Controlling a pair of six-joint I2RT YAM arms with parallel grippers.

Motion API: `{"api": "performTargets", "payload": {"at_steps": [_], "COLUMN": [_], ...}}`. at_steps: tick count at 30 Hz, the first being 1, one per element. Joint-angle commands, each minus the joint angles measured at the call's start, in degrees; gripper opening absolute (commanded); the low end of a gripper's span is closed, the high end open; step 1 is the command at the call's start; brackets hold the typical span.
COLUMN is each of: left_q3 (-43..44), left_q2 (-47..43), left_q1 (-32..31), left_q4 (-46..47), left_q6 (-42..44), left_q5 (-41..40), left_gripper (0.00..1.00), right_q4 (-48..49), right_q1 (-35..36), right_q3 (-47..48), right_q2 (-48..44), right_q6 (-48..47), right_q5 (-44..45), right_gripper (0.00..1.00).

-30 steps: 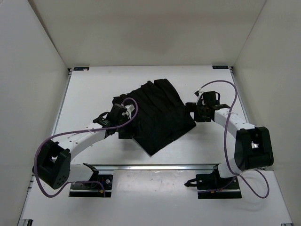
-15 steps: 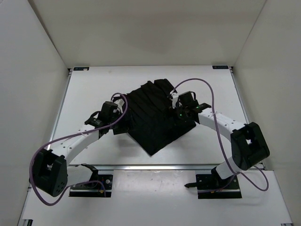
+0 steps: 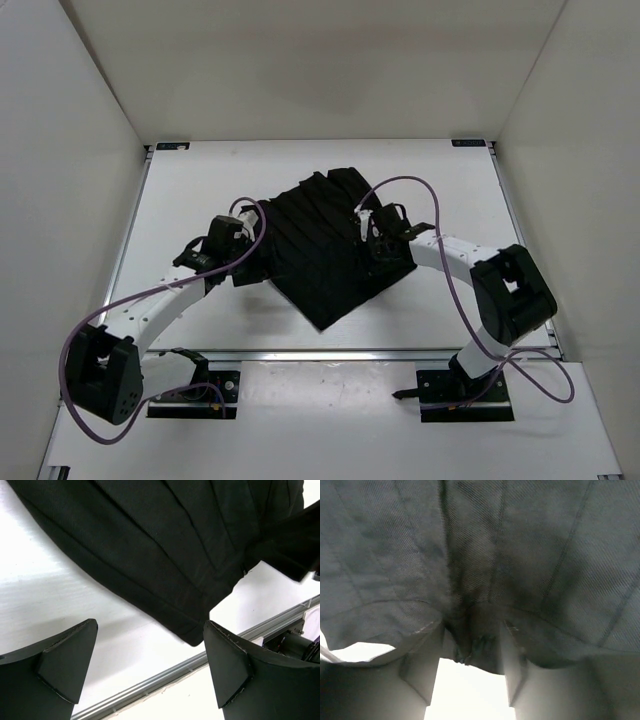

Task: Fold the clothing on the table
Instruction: Flatten the skirt out

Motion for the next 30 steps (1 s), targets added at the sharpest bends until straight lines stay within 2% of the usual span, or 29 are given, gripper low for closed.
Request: {"api": "performTargets", "payload": {"at_steps": [1,2,4,8,12,17,20,22,26,28,30], "left_q3": [1.2,0.8,0.5,-1.3,-0.7,-1.8,-1.3,-0.2,-0.1,-0.5,-1.0], "left_q2": [-3.3,-3.5,-5.4,-7.6,-9.9,-15.8,-18.0,-18.0,-17.0,-16.1,-14.9], "left_q1": [0.7,1.2,1.7,4.2,7.1,9.8,10.0,10.6,9.2,8.8,8.1], "left_q4": [-1.2,-1.5,-1.6,-1.6,-1.8,3.5,6.6,7.7,9.4,10.0,10.2], "left_q6": [1.0,1.1,1.0,1.1,2.4,-0.2,-0.4,-0.6,-1.4,-1.9,-2.1], "left_q5": [0.8,0.3,-0.1,-0.7,-3.3,-5.5,-7.1,-7.0,-5.5,-4.7,-3.2], "left_gripper": [0.98,0.99,0.99,0.98,0.99,0.99,0.99,0.99,0.99,0.99,0.99], "right_q4": [1.5,0.9,1.3,0.8,0.7,1.4,1.7,5.0,15.2,15.0,12.4], "right_q1": [1.4,1.6,2.5,2.4,2.6,4.4,4.7,3.1,-6.9,-10.4,-14.4], "right_q3": [3.1,4.2,5.8,13.0,26.1,47.3,52.0,47.5,20.6,7.8,1.0], "right_q2": [2.3,2.5,1.6,-1.3,-2.8,-1.4,-3.1,-6.7,-17.8,-21.7,-22.9], "right_q6": [-0.6,-0.3,-0.7,-1.1,0.1,-0.8,-2.4,-1.6,6.3,9.3,10.0], "right_q5": [1.1,1.4,2.0,-0.1,-3.6,-4.6,-3.0,-0.5,1.1,1.7,3.5], "right_gripper": [0.3,0.15,0.0,0.0,0.0,0.0,0.0,0.0,0.0,0.0,0.0]}}
